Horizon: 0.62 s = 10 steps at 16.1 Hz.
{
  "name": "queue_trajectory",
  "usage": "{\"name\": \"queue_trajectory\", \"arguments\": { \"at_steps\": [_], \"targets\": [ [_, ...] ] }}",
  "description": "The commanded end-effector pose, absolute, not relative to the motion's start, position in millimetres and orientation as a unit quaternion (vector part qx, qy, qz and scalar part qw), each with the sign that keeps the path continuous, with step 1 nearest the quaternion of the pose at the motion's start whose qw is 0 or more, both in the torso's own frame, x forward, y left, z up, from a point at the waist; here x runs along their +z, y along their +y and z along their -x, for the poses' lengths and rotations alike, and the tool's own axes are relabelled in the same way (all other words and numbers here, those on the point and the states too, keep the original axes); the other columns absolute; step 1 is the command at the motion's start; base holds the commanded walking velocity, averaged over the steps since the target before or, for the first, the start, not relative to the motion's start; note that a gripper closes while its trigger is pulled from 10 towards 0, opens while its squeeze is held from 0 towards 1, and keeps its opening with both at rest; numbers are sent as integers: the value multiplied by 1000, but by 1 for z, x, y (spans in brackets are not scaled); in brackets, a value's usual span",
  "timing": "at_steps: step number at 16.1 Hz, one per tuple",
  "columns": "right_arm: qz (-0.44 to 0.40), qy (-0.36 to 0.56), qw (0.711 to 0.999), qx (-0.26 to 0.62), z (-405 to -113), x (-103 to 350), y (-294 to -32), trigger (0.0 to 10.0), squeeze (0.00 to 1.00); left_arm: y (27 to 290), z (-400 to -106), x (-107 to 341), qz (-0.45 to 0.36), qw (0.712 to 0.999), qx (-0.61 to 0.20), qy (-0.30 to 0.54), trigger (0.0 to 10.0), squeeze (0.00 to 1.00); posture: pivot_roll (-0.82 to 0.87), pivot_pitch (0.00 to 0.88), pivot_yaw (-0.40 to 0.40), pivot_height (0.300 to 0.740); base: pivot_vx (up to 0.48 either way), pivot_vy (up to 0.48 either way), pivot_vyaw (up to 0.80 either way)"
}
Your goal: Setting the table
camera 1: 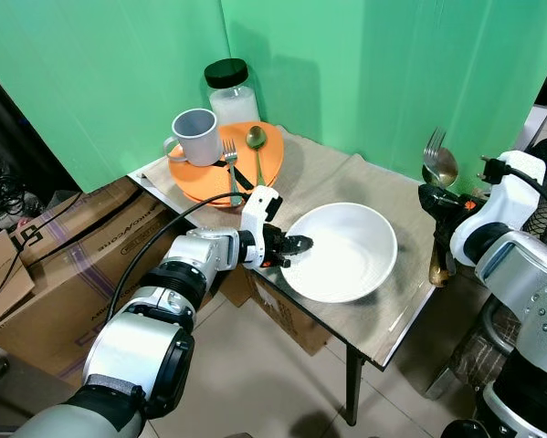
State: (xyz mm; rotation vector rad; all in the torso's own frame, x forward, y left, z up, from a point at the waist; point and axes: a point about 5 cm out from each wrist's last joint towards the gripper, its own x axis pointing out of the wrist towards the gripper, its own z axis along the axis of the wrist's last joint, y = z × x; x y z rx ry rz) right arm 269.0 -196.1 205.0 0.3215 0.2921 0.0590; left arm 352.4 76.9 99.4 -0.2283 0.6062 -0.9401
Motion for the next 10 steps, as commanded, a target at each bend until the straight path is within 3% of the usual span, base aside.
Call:
{"name": "queue_trajectory", "arguments": {
  "at_steps": [1, 7, 10],
  "targets": [
    [-160, 130, 977, 49, -271, 210, -191, 0, 0, 88, -356, 98, 93, 855, -417, 294, 0, 0, -160, 0, 179, 740, 0, 0, 0],
    [-165, 116, 979, 42, -274, 214, -194, 0, 0, 93, -366, 109, 99, 890, -371, 247, 0, 0, -155, 0, 172, 740, 0, 0, 0],
    [-164, 125, 978, 17, -276, 208, -199, 0, 0, 101, -383, 147, 73, 927, -336, 150, 0, 0, -143, 0, 168, 740, 0, 0, 0]
  ]
}}
